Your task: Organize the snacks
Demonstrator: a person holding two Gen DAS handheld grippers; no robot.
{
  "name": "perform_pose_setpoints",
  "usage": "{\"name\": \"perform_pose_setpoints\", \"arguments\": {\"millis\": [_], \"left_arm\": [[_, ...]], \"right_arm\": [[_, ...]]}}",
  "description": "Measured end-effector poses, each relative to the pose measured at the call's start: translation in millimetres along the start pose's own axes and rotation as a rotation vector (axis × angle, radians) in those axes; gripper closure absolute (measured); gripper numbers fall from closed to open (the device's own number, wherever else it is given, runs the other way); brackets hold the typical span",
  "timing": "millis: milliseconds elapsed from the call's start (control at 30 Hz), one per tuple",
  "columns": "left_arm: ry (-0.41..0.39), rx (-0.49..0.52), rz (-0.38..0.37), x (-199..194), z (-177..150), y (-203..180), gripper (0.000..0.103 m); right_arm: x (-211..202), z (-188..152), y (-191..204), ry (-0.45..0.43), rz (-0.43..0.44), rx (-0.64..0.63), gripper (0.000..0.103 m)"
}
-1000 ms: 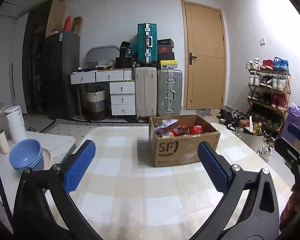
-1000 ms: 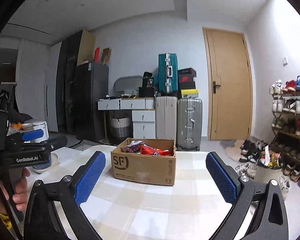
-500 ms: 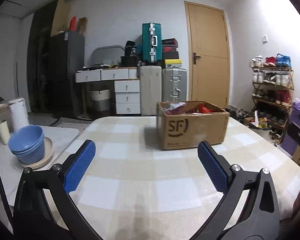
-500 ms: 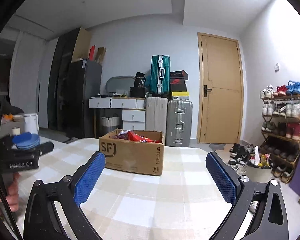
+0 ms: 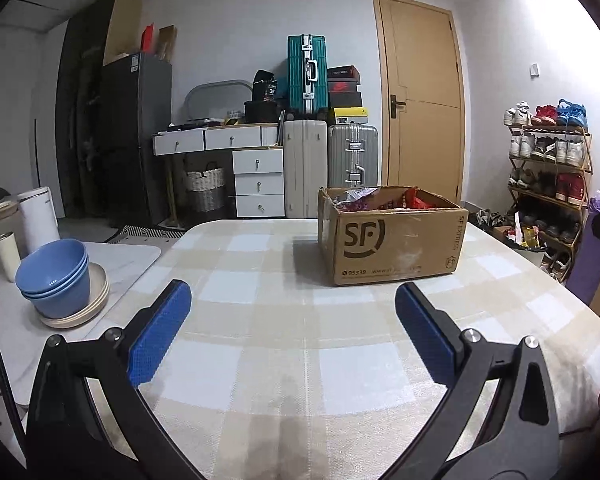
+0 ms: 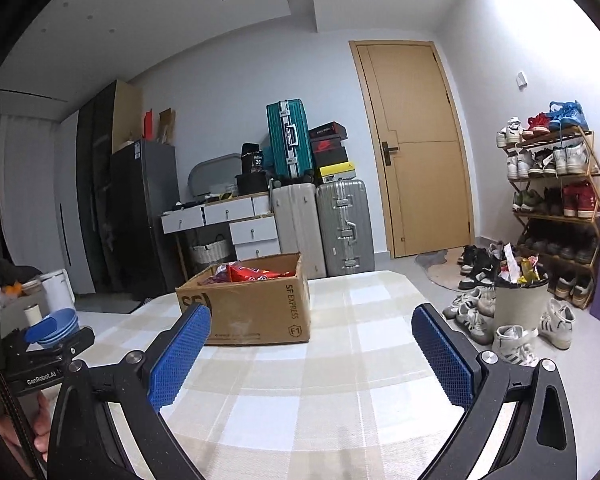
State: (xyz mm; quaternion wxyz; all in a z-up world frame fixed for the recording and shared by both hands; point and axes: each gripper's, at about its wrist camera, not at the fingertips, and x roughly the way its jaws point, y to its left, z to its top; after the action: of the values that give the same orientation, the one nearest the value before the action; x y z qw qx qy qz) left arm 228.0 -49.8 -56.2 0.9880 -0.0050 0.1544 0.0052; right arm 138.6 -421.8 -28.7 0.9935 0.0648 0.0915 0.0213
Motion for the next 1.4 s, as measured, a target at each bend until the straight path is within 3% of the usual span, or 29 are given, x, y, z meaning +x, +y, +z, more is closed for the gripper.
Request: {"name": "perform_pose_setpoints", "arguments": {"millis": [333, 1400], "left_arm": [[-0.01, 0.014, 0.012, -7, 3, -2, 0.001], [-0.011, 0.007, 0.022, -9, 5, -1, 0.001]], "right_arm": [[-5, -1, 25, -0.024, 0.024, -0.117, 0.001], [-5, -2, 29, -0.02, 0.035, -0.128, 0.001]]}}
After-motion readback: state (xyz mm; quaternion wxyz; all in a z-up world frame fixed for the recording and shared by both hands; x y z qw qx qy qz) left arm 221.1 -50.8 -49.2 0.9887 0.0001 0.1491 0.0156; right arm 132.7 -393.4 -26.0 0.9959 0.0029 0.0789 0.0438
